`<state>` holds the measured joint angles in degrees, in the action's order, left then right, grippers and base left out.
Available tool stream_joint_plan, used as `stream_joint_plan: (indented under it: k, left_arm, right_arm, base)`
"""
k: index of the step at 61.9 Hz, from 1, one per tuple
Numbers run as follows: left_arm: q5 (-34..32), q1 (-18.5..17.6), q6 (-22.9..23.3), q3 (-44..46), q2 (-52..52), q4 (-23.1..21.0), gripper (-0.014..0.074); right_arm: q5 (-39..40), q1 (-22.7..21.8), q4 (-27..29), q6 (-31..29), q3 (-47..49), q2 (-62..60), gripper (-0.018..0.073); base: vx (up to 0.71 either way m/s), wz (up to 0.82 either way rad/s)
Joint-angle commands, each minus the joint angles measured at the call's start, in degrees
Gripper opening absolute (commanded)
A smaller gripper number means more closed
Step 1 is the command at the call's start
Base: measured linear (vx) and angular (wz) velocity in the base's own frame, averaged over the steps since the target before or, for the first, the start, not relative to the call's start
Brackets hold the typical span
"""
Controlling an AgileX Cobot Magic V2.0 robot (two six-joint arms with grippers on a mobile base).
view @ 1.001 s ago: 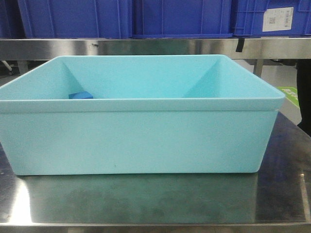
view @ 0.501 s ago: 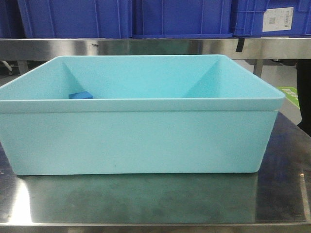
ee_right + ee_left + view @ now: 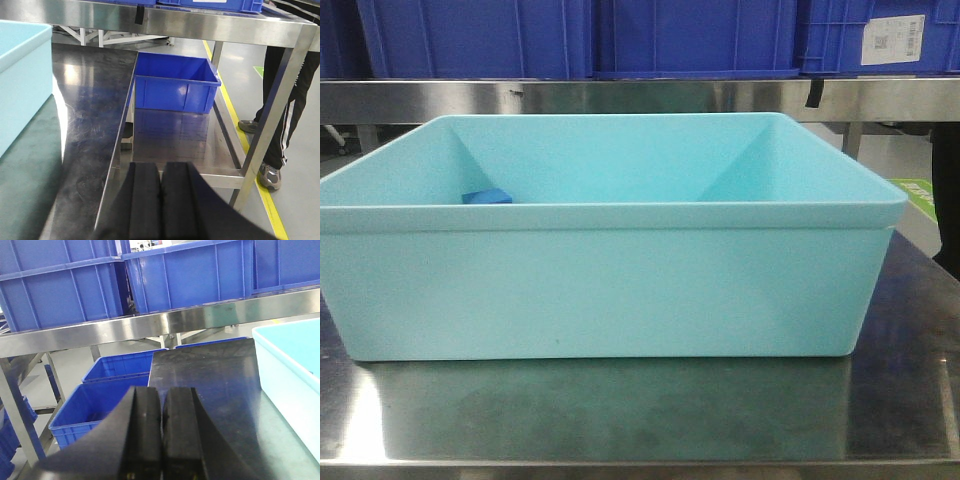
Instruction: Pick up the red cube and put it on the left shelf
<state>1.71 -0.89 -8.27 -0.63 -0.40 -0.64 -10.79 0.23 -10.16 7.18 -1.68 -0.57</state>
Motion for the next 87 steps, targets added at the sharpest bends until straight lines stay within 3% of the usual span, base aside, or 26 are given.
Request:
stream_joint_plan:
  k: [1, 23, 48, 63, 68, 77, 87]
  left_arm:
    - [-5.2, -0.3, 0.0, -1.3, 0.2, -0.3, 0.0106]
    - [-5.2, -0.3, 0.0, -1.3, 0.2, -0.3, 0.0106]
    - [-5.2, -0.3, 0.0, -1.3, 0.2, -0.3, 0.0106]
    - [-5.2, -0.3, 0.0, -1.3, 0.2, -0.3, 0.0106]
    - [-5.2, -0.3, 0.0, -1.3, 0.2, -0.3, 0.0106]
    - [-5.2, -0.3, 0.0, -1.3, 0.2, -0.3, 0.0106]
    - [-5.2, -0.3, 0.0, -1.3, 0.2, -0.3, 0.0106]
  right_arm:
    - [5.8, -0.4, -2.8, -0.5, 1.4, -1.0, 0.0057]
    - [14.6, -0.2, -2.7, 1.3, 4.1, 2.6, 0.0057]
    - [16.7, -0.3, -1.7, 3.7, 27.7, 26.8, 0.0057]
    - [23.1, -0.2, -1.7, 4.1, 34.0, 36.6, 0.0057]
    - [19.8, -0.1, -1.4, 7.1, 35.9, 39.2, 0.0057]
    - [7.0, 0.5, -0.1, 16.9, 41.7, 45.4, 0.0062]
    - [4.3, 6.2, -0.1, 16.9, 48.1, 52.9, 0.0160]
  base:
    - [0.00, 0.00]
    - [0.00, 0.00]
    - [0.00, 0.00]
    - [0.00, 0.00]
    - [0.00, 0.00]
    - [0.00, 0.00]
    - [0.02, -0.12]
